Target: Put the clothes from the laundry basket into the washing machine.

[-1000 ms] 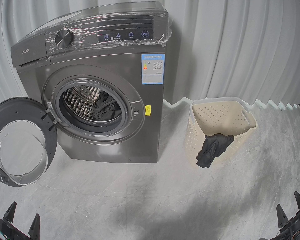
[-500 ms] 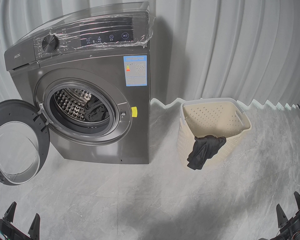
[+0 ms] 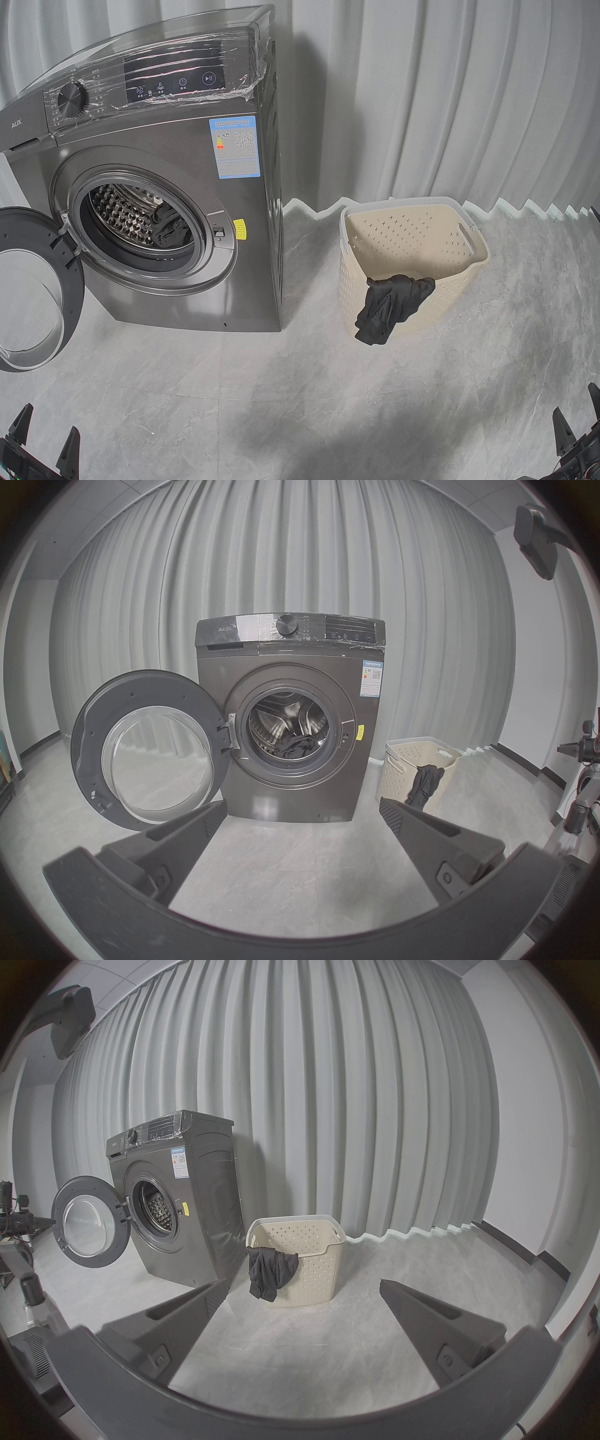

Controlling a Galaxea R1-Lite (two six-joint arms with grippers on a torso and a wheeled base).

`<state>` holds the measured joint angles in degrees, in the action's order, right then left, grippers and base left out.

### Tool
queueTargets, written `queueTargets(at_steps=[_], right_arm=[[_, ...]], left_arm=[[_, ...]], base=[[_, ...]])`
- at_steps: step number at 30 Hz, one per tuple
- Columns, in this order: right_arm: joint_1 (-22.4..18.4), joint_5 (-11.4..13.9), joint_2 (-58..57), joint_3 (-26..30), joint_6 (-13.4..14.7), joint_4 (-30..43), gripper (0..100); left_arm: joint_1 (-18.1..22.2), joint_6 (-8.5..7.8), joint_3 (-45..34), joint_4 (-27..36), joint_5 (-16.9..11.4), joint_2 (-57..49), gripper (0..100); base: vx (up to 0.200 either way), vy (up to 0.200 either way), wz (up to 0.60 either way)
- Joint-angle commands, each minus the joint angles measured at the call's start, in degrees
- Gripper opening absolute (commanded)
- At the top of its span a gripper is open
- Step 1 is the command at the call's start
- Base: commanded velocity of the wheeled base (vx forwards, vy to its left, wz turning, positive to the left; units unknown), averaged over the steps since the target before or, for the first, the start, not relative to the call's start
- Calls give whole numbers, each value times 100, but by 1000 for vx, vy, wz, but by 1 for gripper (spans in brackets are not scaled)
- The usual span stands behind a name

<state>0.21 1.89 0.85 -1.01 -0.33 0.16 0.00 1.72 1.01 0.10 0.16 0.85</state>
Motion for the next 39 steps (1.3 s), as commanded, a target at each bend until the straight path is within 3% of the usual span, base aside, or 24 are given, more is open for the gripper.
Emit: queueTargets(at_steps=[1, 10, 25, 39], right_arm=[[-3, 4, -85, 92, -2, 2, 100], [-3, 4, -85, 92, -2, 2, 100], [-3, 4, -85, 92, -2, 2, 100], [-3, 4, -85, 92, -2, 2, 100]], left_arm=[[0, -5, -92, -1, 2, -85, 100], [0, 21, -92, -1, 11, -85, 100], [0, 30, -92, -1, 2, -85, 100], [0, 30, -92, -1, 11, -85, 100]], base=[[0, -200, 0], [0, -200, 0], [0, 0, 0], [0, -200, 0]])
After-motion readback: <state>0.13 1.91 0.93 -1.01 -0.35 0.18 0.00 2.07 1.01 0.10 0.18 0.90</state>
